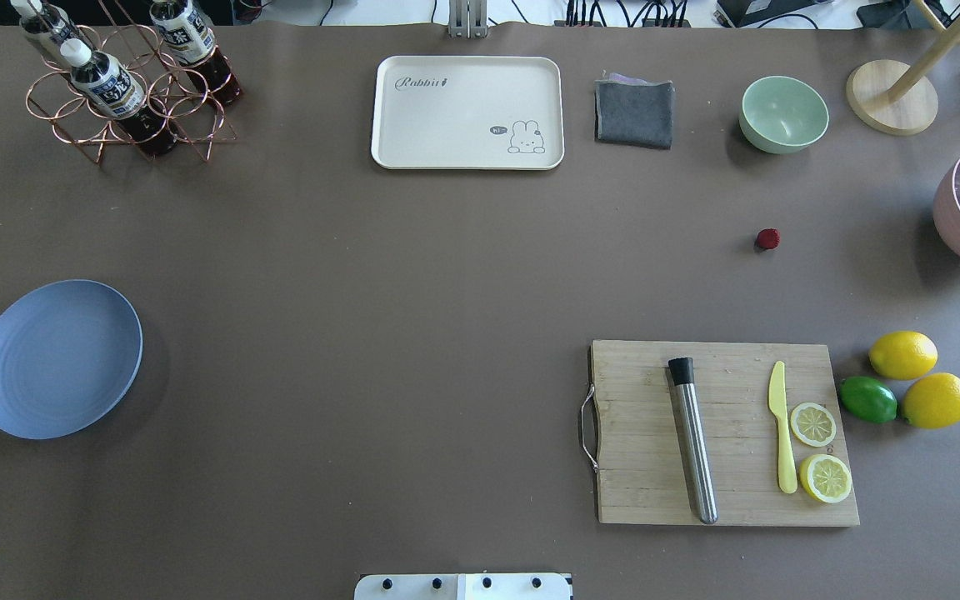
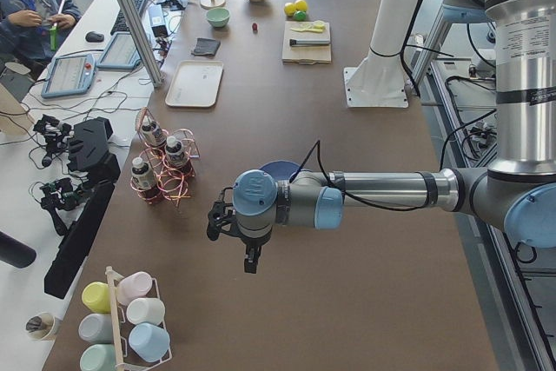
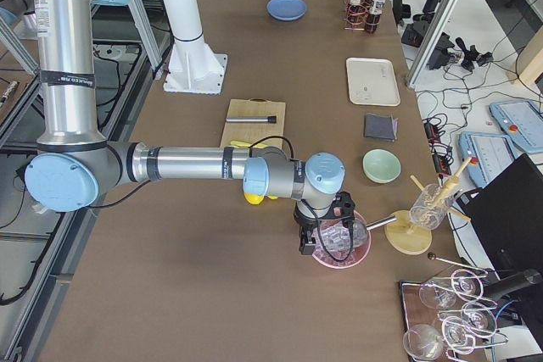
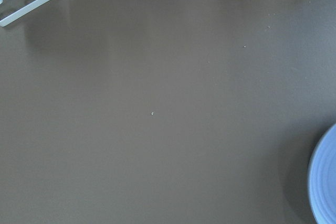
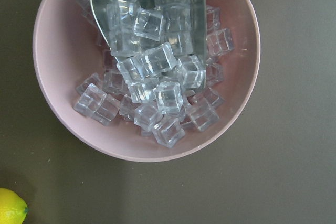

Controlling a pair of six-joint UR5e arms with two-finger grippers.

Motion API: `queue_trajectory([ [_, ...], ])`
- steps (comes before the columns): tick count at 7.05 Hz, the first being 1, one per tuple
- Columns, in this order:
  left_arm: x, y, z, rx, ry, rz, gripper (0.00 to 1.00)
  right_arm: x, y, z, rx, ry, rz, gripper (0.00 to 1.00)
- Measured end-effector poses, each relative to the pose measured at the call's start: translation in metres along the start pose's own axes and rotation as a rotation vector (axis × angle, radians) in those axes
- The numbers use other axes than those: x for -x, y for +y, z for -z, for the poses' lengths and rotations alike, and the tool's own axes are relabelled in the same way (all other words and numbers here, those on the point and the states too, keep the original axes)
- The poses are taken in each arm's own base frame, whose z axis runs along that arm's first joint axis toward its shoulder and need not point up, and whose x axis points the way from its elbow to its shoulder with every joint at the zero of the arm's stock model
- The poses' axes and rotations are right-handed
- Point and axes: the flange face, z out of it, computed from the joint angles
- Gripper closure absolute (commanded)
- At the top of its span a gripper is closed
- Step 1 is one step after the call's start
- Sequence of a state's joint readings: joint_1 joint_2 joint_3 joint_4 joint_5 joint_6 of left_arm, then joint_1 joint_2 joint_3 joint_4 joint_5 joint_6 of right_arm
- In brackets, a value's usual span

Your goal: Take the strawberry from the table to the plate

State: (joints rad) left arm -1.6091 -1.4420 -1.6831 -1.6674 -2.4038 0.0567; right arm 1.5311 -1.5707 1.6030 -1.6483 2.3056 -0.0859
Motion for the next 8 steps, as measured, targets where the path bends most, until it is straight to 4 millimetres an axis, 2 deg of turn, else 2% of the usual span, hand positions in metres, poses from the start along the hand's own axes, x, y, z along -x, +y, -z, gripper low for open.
queue_trajectory([
  [8,-0.0043,-0.0031,0.0043,-0.036,-0.003,-0.039,0.02,0.0081,-0.003,0.0056,-0.014,-0.02,0.014,0.0],
])
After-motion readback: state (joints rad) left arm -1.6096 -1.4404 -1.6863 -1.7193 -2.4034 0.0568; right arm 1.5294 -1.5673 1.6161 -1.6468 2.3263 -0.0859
